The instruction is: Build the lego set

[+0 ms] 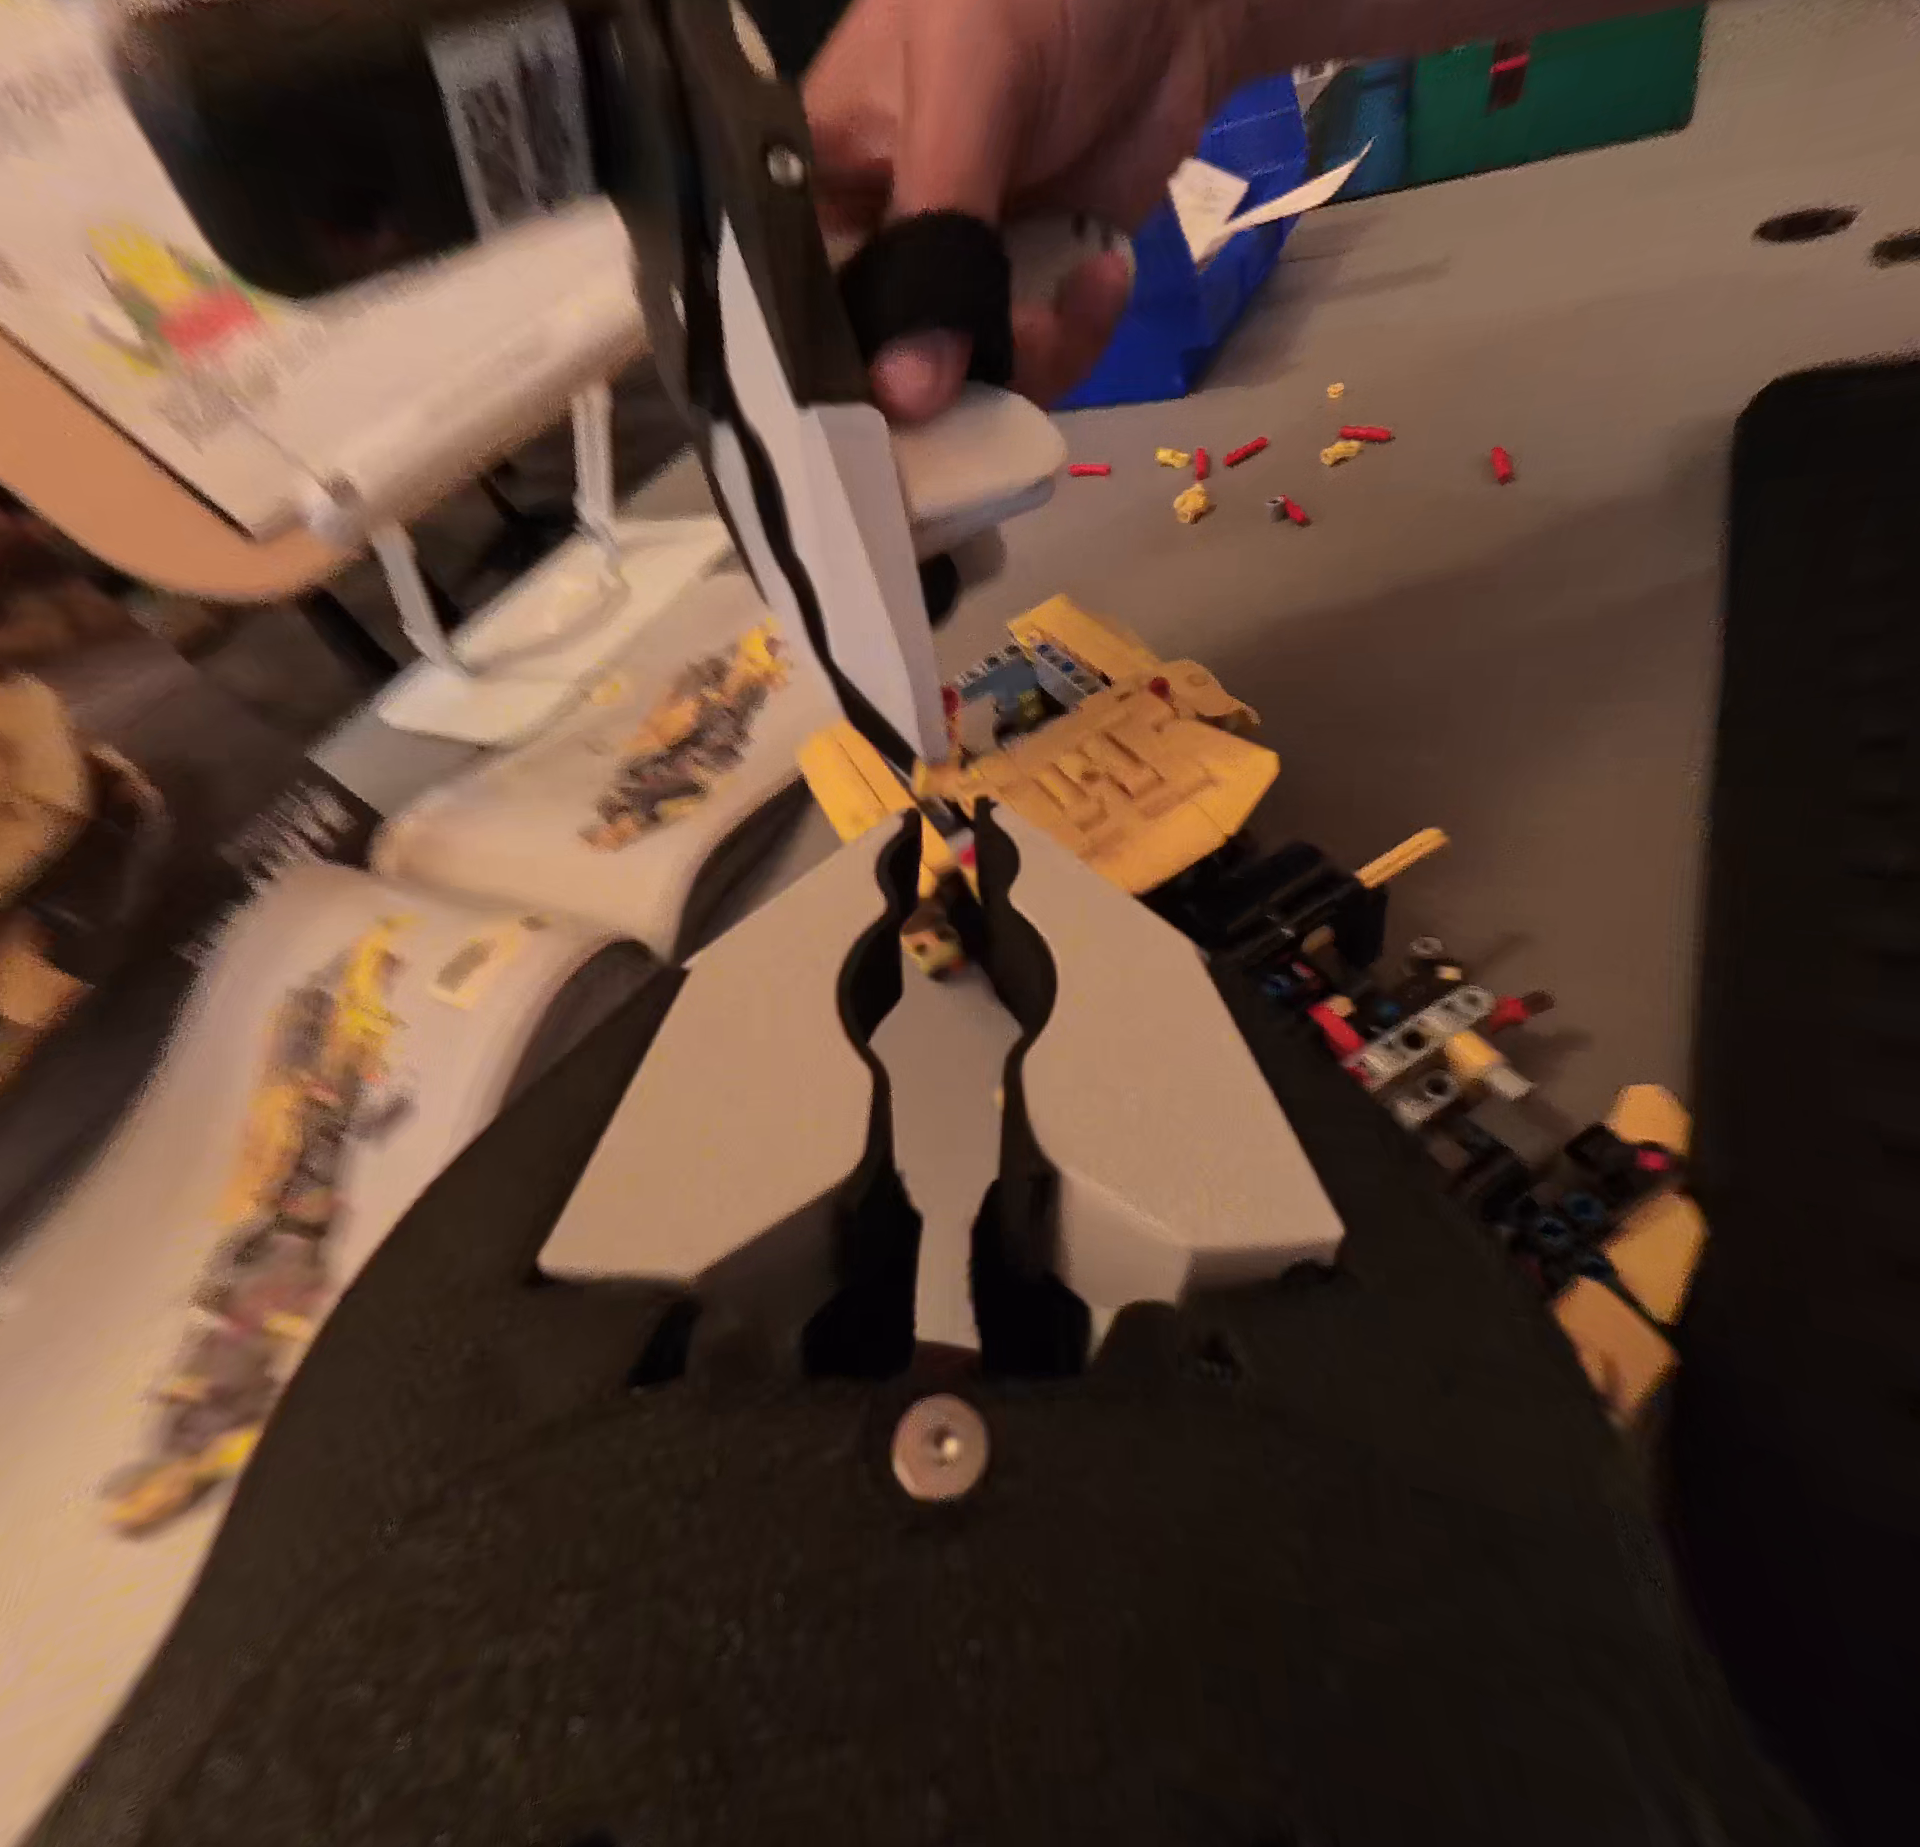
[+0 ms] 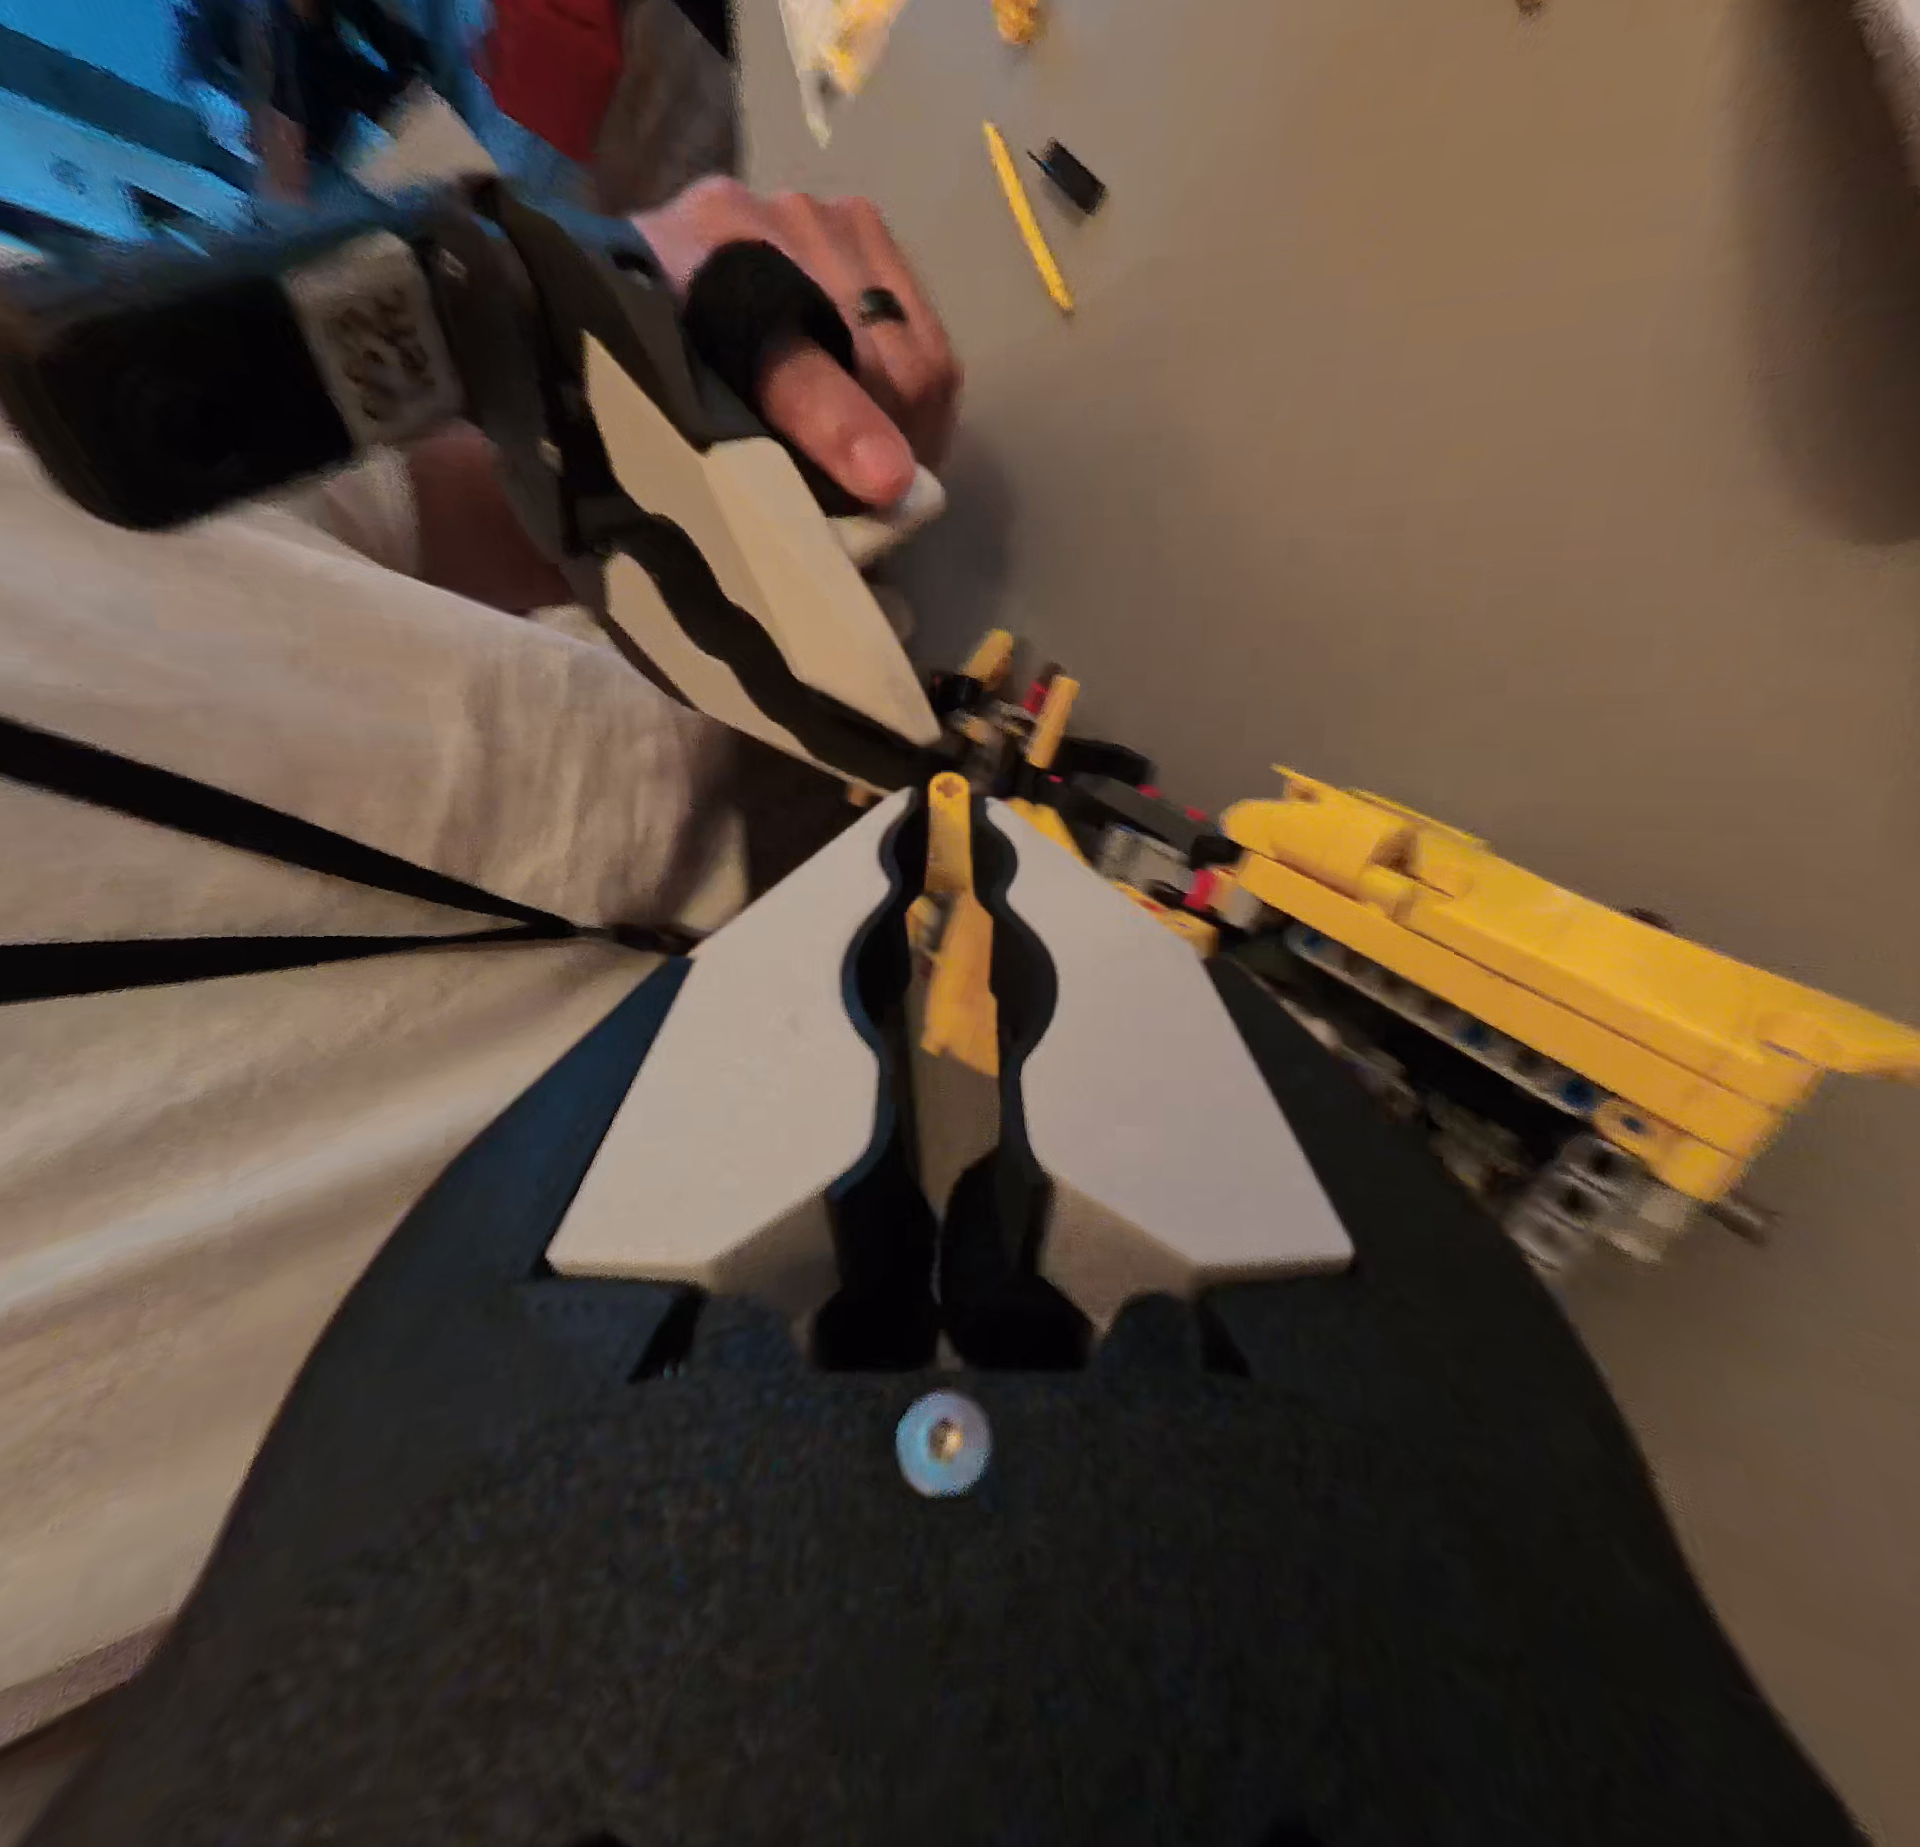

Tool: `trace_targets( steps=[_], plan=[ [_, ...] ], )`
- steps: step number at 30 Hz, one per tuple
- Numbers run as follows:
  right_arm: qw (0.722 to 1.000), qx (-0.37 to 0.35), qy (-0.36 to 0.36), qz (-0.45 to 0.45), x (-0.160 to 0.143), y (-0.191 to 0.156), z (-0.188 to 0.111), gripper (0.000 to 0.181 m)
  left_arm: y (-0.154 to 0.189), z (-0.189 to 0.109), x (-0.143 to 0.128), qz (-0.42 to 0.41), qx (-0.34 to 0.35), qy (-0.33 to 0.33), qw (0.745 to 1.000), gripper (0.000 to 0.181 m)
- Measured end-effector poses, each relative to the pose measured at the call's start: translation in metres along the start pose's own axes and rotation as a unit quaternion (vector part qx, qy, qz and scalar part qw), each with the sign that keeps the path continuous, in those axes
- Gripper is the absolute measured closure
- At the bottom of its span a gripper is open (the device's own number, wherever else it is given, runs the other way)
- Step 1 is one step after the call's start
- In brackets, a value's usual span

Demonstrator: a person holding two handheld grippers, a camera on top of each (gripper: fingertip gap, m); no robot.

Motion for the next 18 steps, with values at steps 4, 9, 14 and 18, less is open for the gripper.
trace_targets(
  steps=[4,9,14,18],
  plan=[
    [0.988,-0.075,-0.128,0.032,0.014,0.022,-0.007,0.175,0.006,0.006,-0.021,-0.170,-0.072,-0.064,0.981,0.159],
    [0.947,-0.112,-0.290,0.084,0.028,0.040,0.010,0.174,0.002,0.019,-0.023,-0.264,-0.112,-0.097,0.953,0.159],
    [0.921,-0.145,-0.344,0.109,0.031,0.041,0.019,0.175,0.004,0.029,-0.026,-0.309,-0.156,-0.143,0.927,0.158],
    [0.905,-0.167,-0.369,0.133,0.029,0.040,0.020,0.175,0.009,0.033,-0.028,-0.342,-0.178,-0.141,0.912,0.163]
  ],
)
Point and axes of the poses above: each gripper's, where its closed fingertips meet, z out along the fingers, x out of its top, y = z × x across the jaws, the point moved 8 cm from there along -z, back along the fingers, and after that the axes turned 15 degrees about x, right-handed, at the moved point
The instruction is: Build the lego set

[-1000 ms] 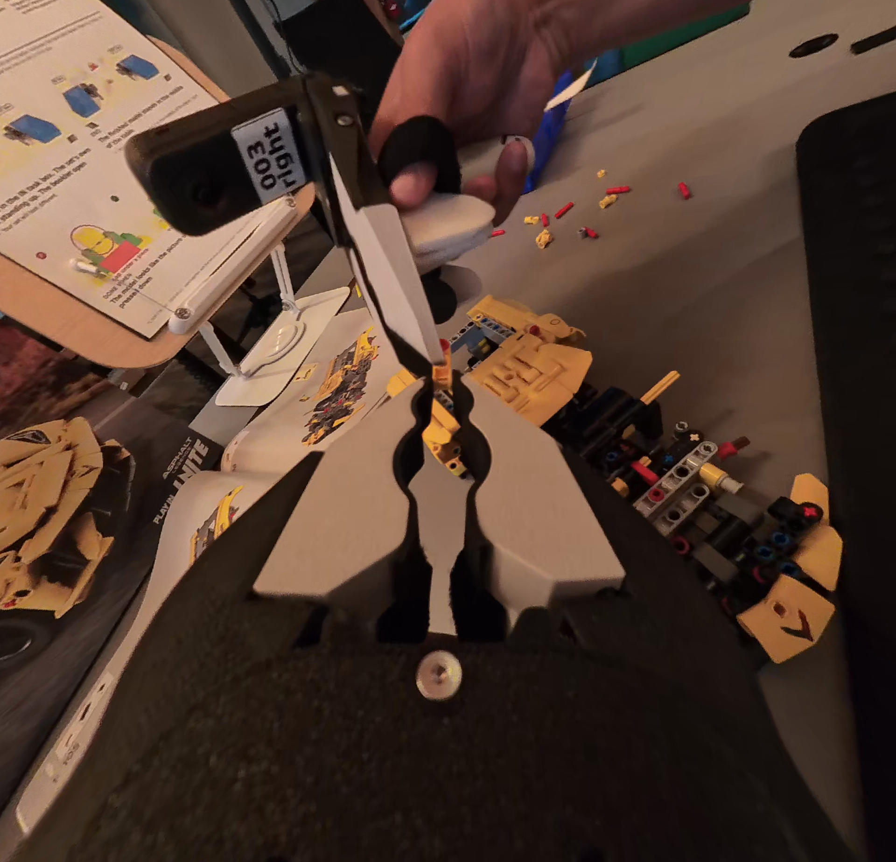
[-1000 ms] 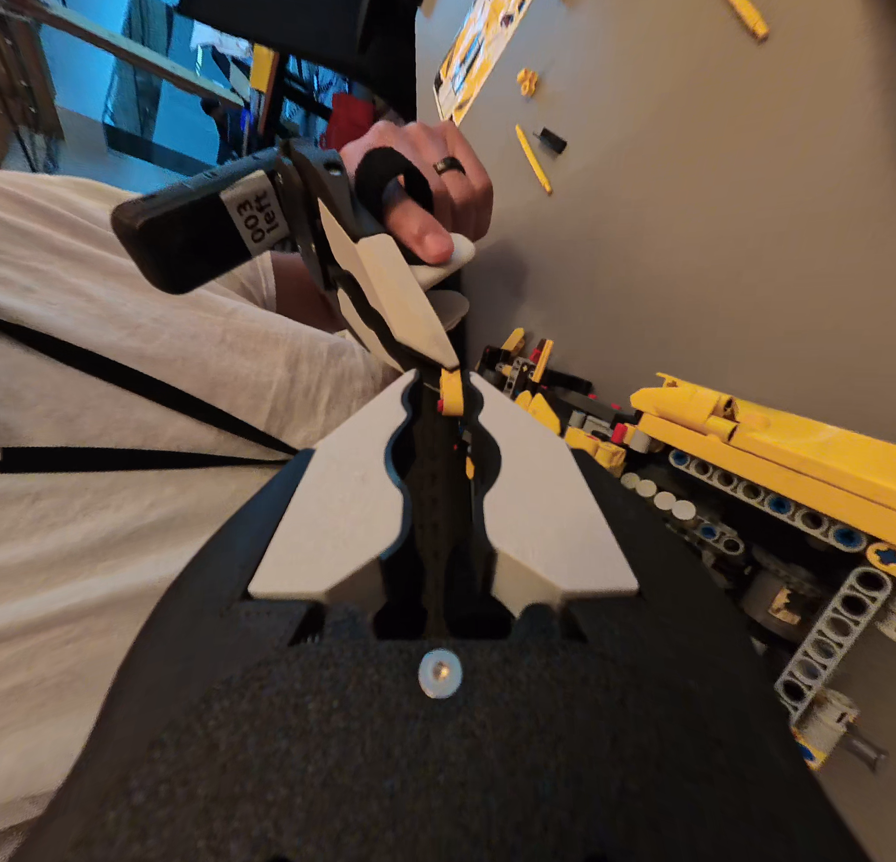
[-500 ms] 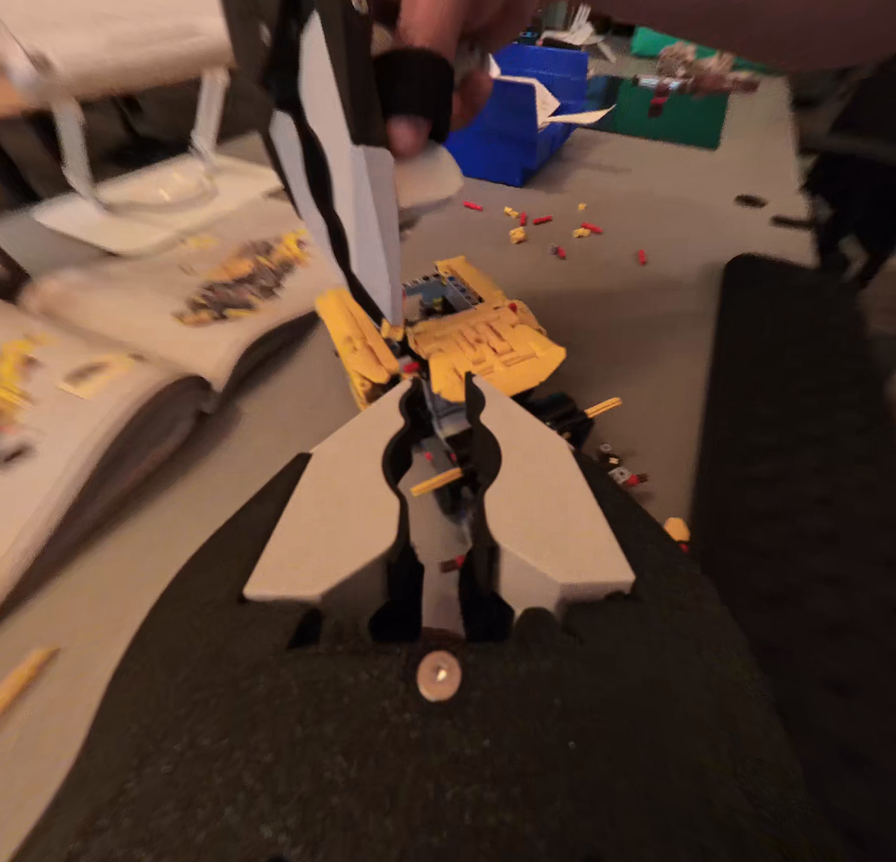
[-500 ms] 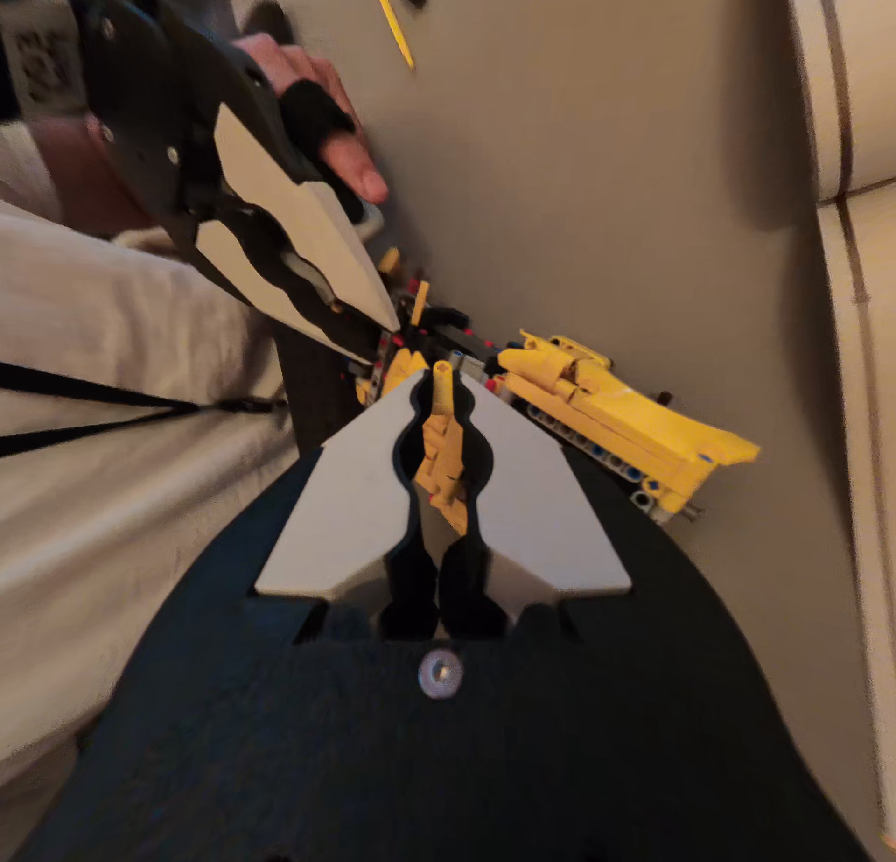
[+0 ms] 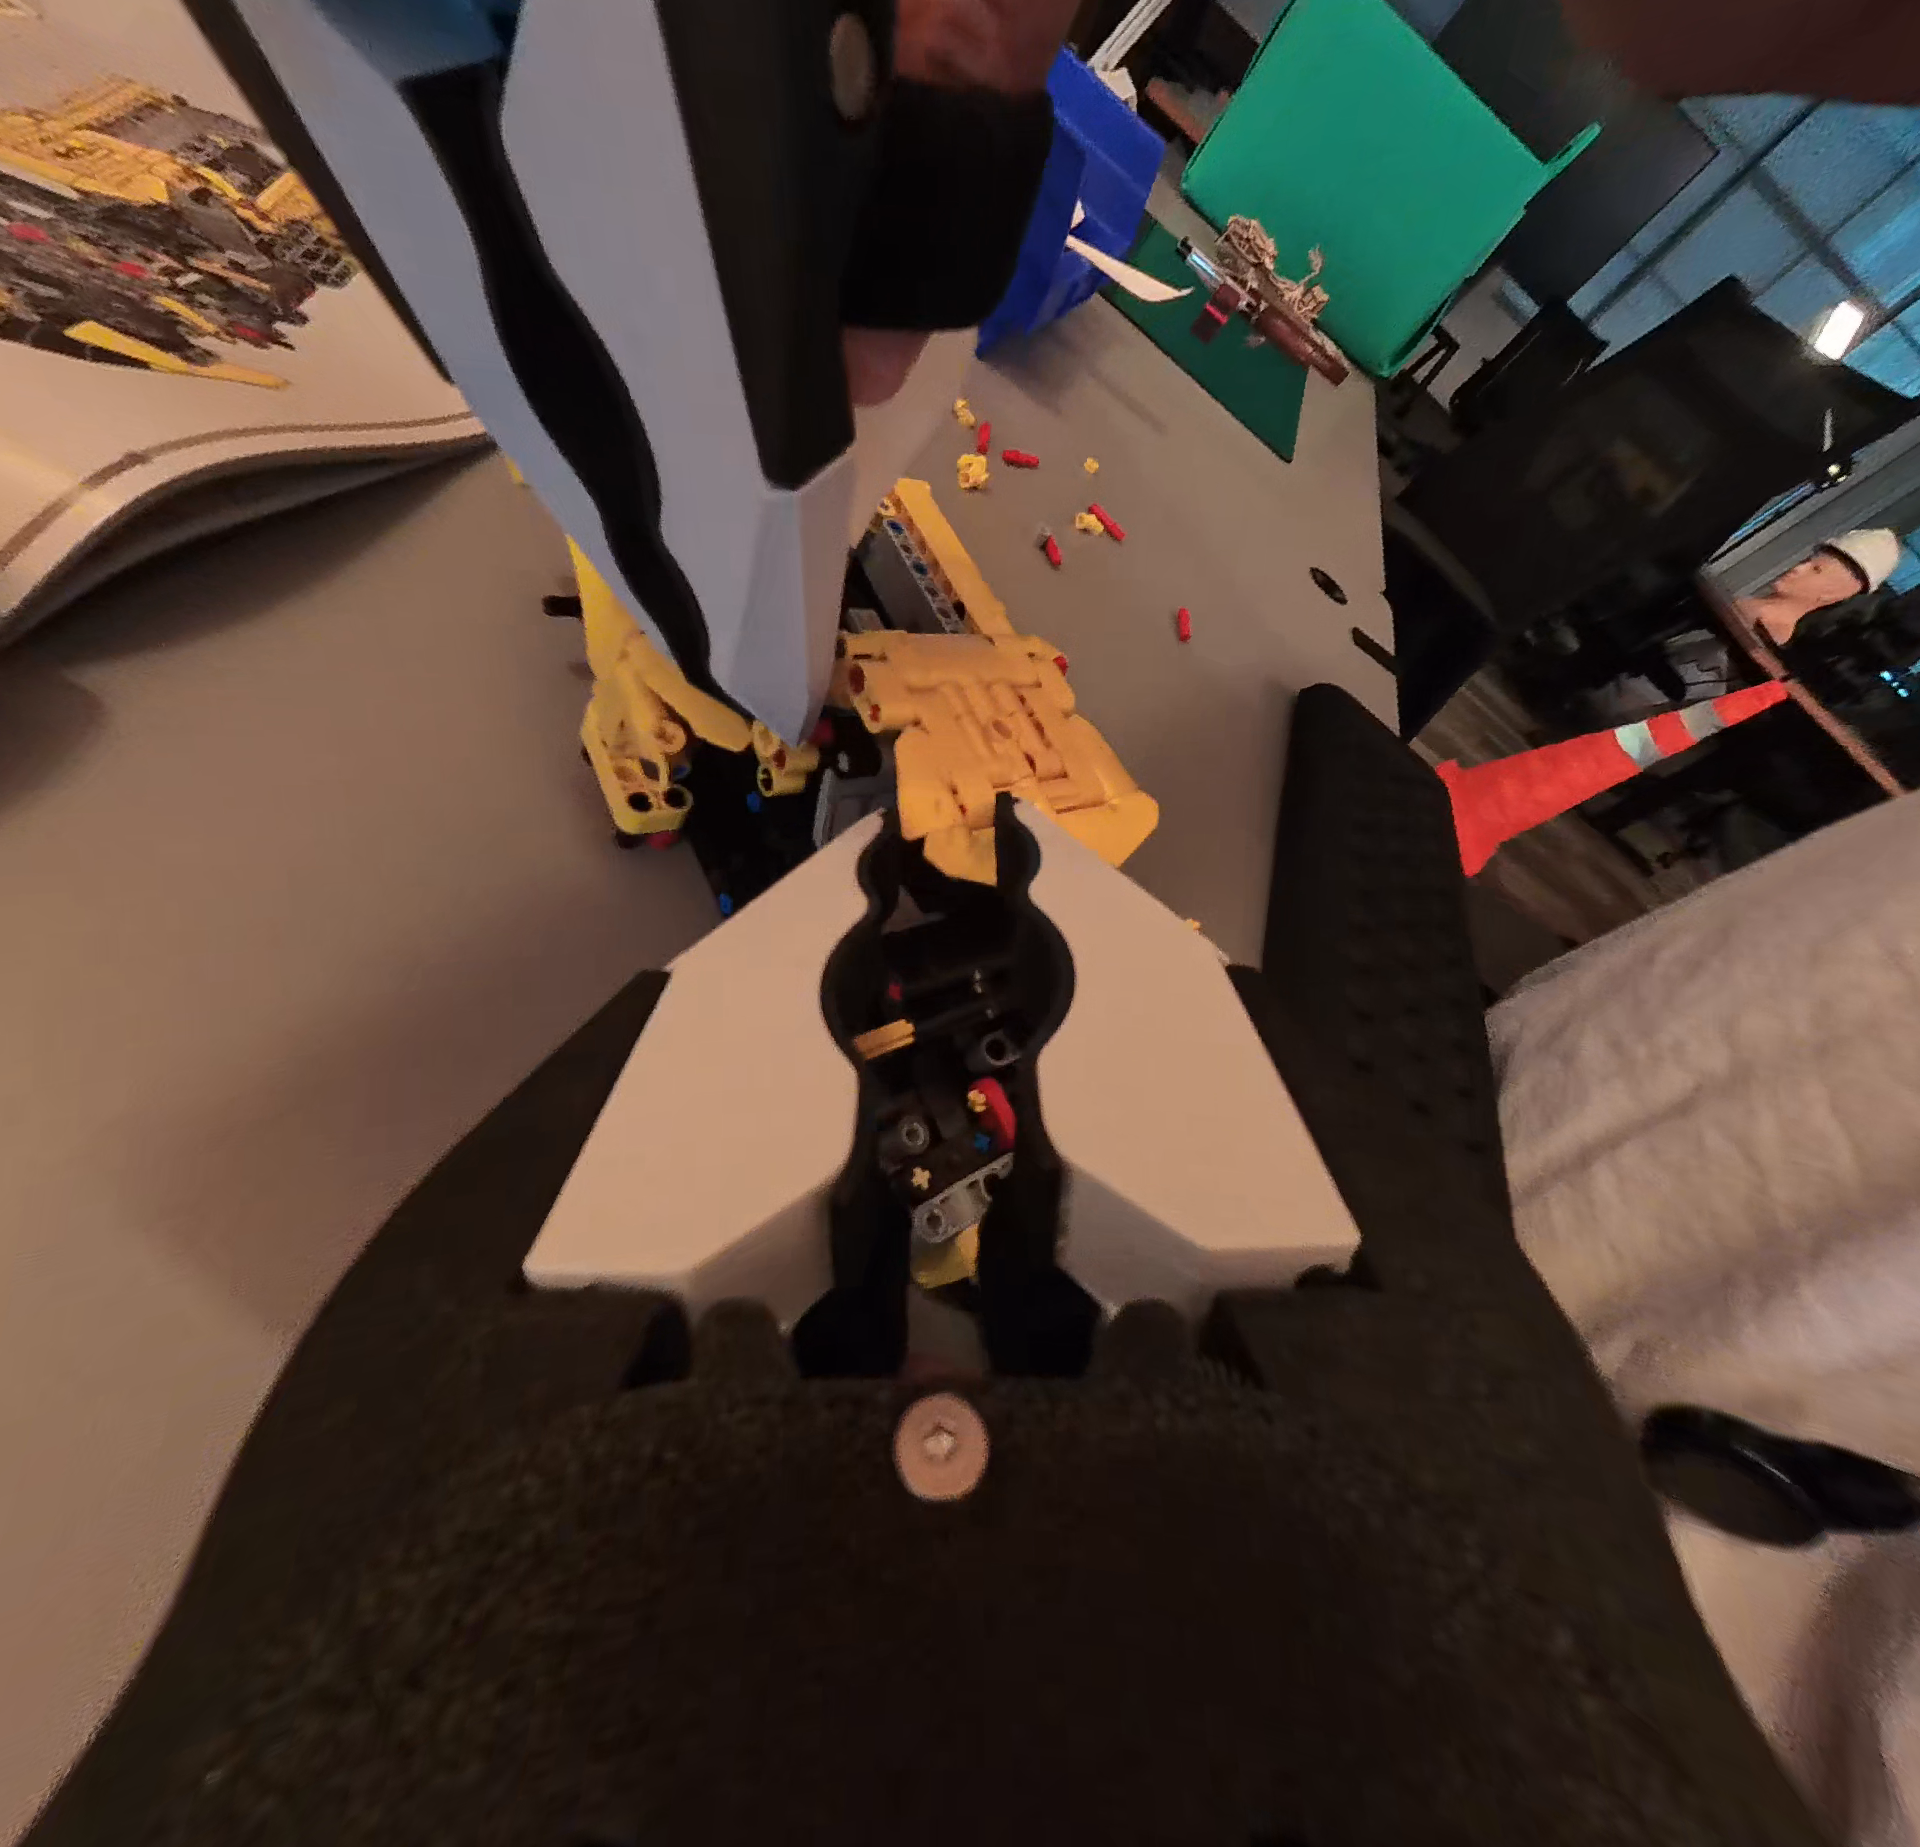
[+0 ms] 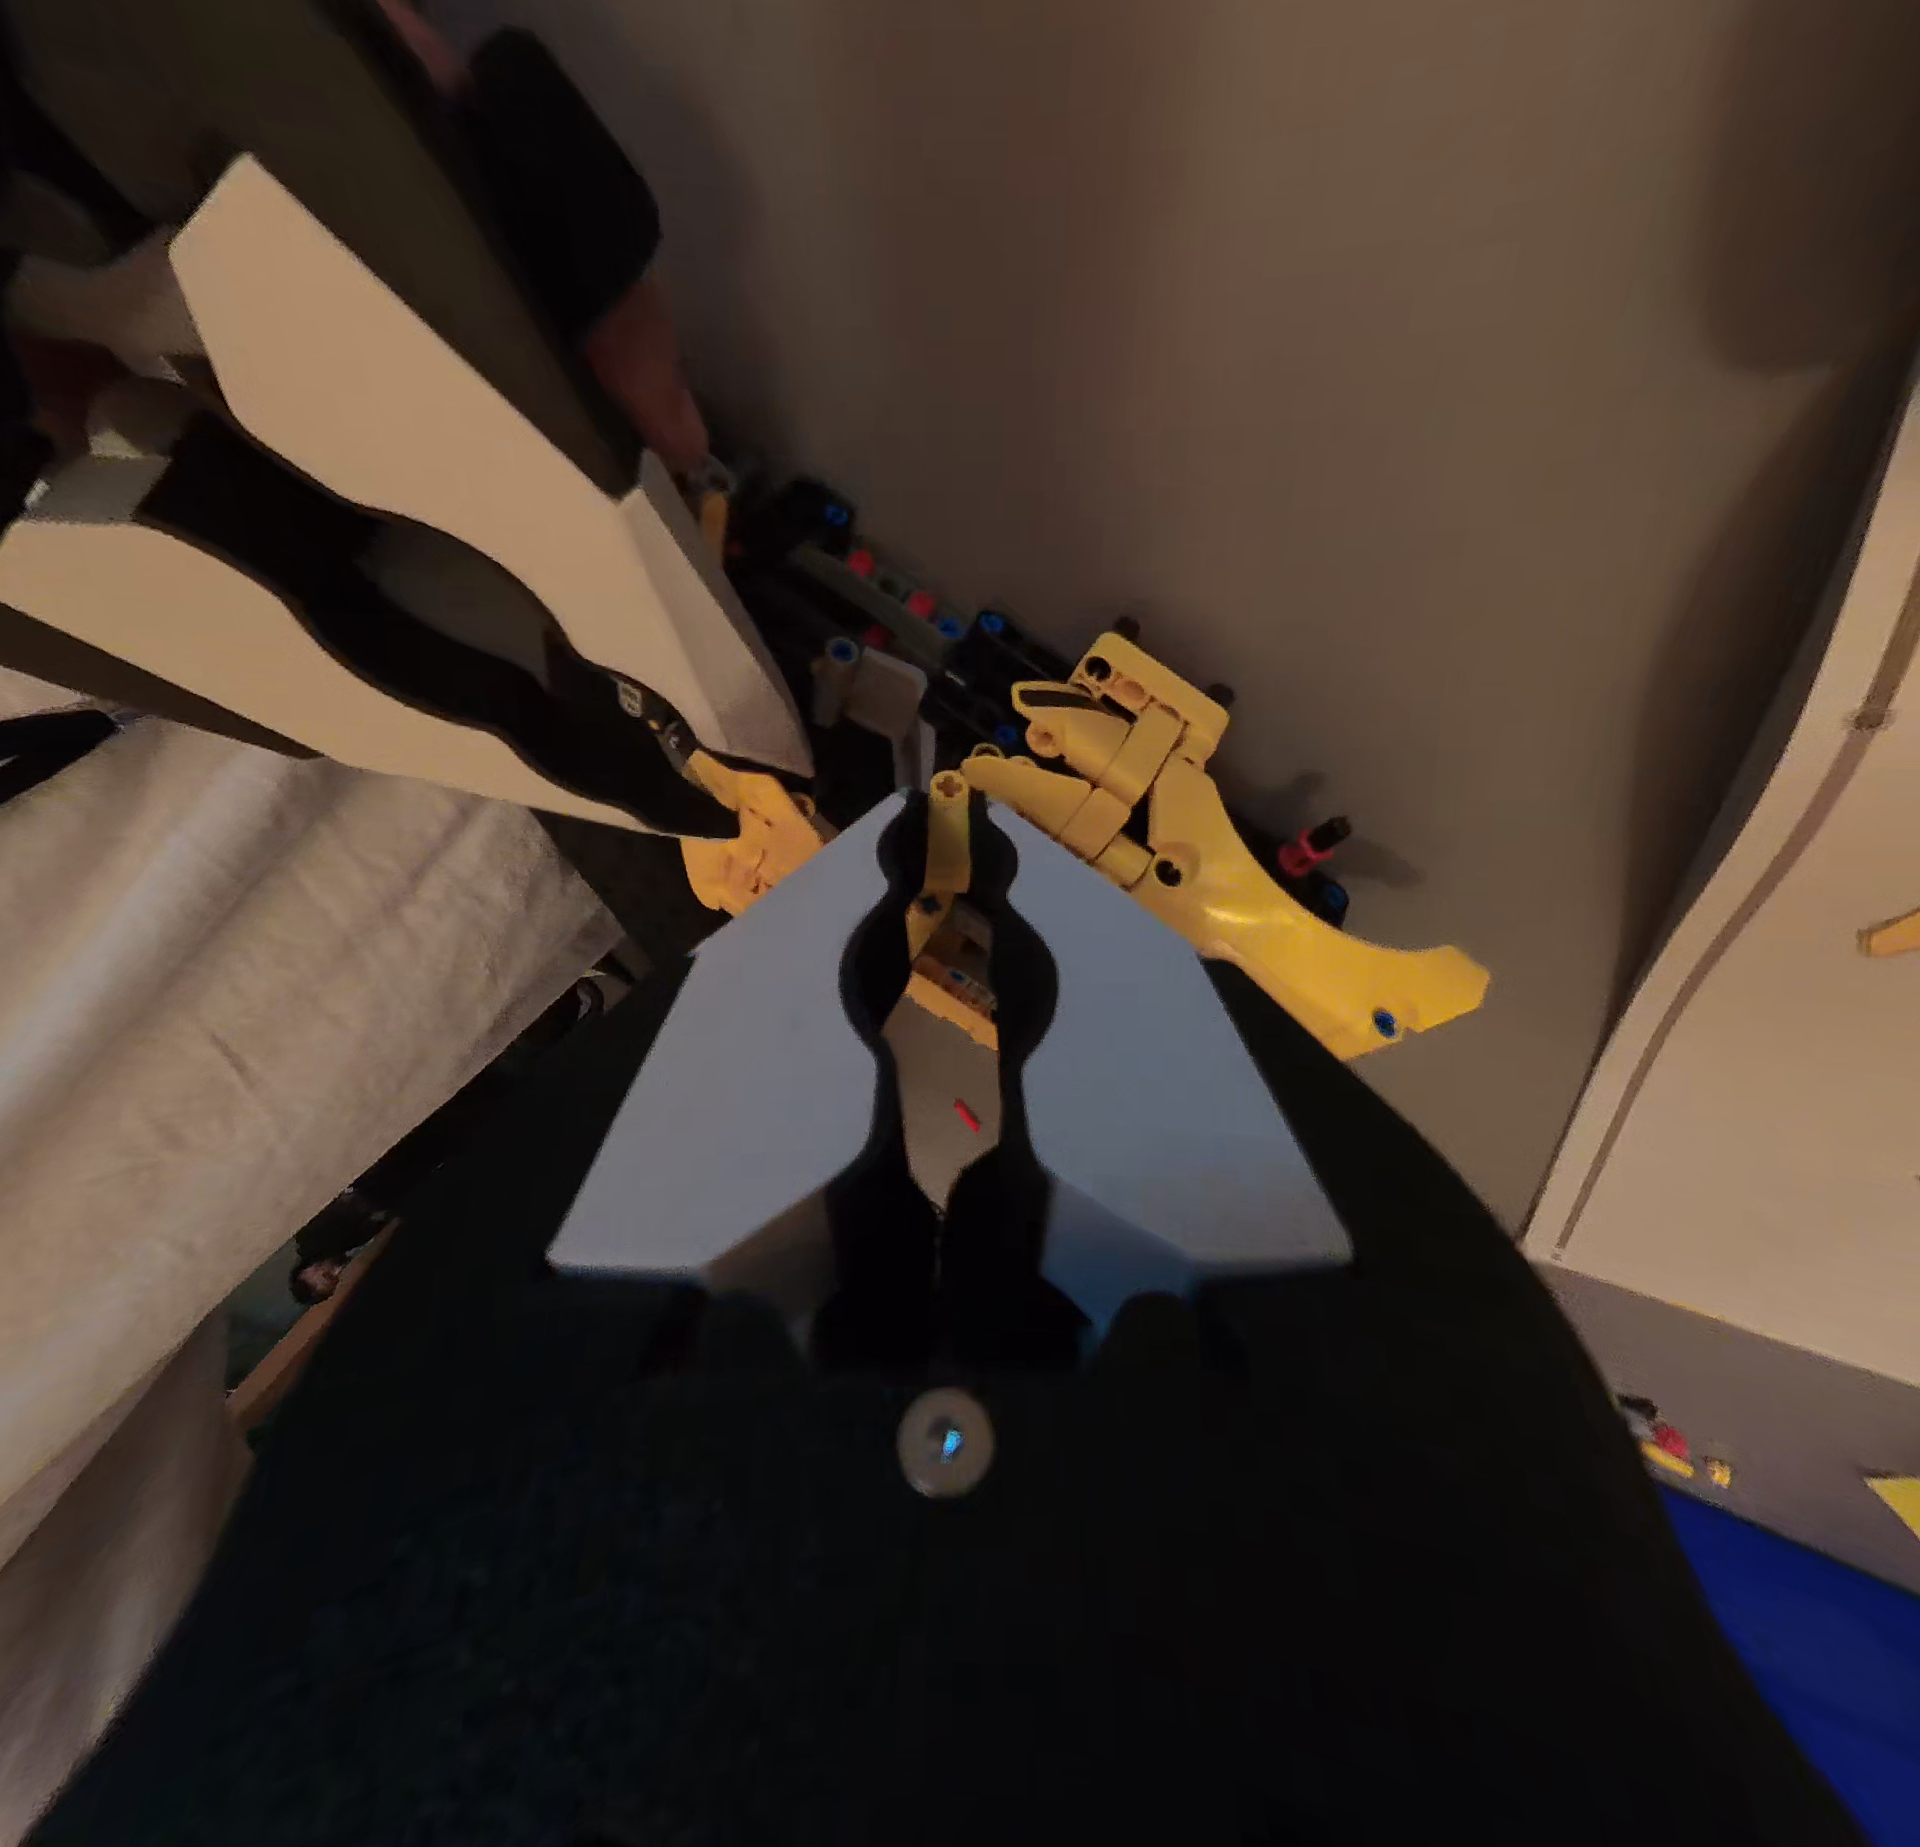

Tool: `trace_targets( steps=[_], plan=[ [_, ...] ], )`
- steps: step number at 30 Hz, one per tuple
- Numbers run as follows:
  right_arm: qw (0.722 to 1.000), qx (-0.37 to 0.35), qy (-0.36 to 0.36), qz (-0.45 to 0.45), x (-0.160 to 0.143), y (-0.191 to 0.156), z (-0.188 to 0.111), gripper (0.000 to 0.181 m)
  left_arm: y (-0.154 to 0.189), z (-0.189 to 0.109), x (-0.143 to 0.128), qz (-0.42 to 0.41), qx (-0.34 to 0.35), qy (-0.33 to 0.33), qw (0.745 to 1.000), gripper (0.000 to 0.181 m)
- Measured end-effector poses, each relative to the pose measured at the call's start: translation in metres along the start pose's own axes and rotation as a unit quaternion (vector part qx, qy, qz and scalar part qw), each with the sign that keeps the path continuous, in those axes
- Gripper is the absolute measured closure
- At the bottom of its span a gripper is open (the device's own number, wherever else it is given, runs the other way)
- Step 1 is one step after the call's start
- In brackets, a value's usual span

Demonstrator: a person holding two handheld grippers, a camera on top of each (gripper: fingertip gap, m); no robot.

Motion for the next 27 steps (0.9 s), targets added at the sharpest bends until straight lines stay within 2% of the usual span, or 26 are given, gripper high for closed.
trace_targets(
  steps=[5,10,19,24,25,26,27],
  plan=[
    [0.999,-0.020,-0.015,0.038,-0.0016,-0.0019,0.0021,0.174,0.0004,0.0022,-0.0015,-0.027,-0.012,-0.001,1.000,0.165],
    [0.997,-0.012,-0.009,0.072,-0.0049,0.0003,0.0032,0.174,0.0031,0.0034,-0.0022,-0.005,0.000,0.006,1.000,0.165],
    [0.996,-0.039,-0.053,0.061,0.0005,-0.0029,0.0055,0.174,0.0028,0.0037,-0.0021,-0.002,-0.003,0.007,1.000,0.165],
    [0.997,-0.029,-0.038,0.055,-0.0021,-0.0015,0.0044,0.174,0.0050,0.0026,-0.0005,0.029,0.010,0.020,0.999,0.164],
    [0.998,-0.026,-0.036,0.055,-0.0030,-0.0011,0.0044,0.174,0.0061,0.0017,-0.0001,0.048,0.017,0.026,0.998,0.161],
    [0.998,-0.024,-0.037,0.050,-0.0035,-0.0009,0.0045,0.174,0.0065,0.0016,-0.0001,0.066,0.026,0.028,0.997,0.146],
    [0.998,-0.022,-0.037,0.045,-0.0037,-0.0006,0.0044,0.174,0.0067,0.0018,0.0003,0.077,0.034,0.028,0.996,0.142]
  ],
)
Point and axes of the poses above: each gripper's, where its closed fingertips meet, z out along the fingers, x out of its top, y = z × x across the jaws, the point moved 8 cm from there along -z, back along the fingers, and after that the axes turned 15 degrees about x, right-handed, at the moved point
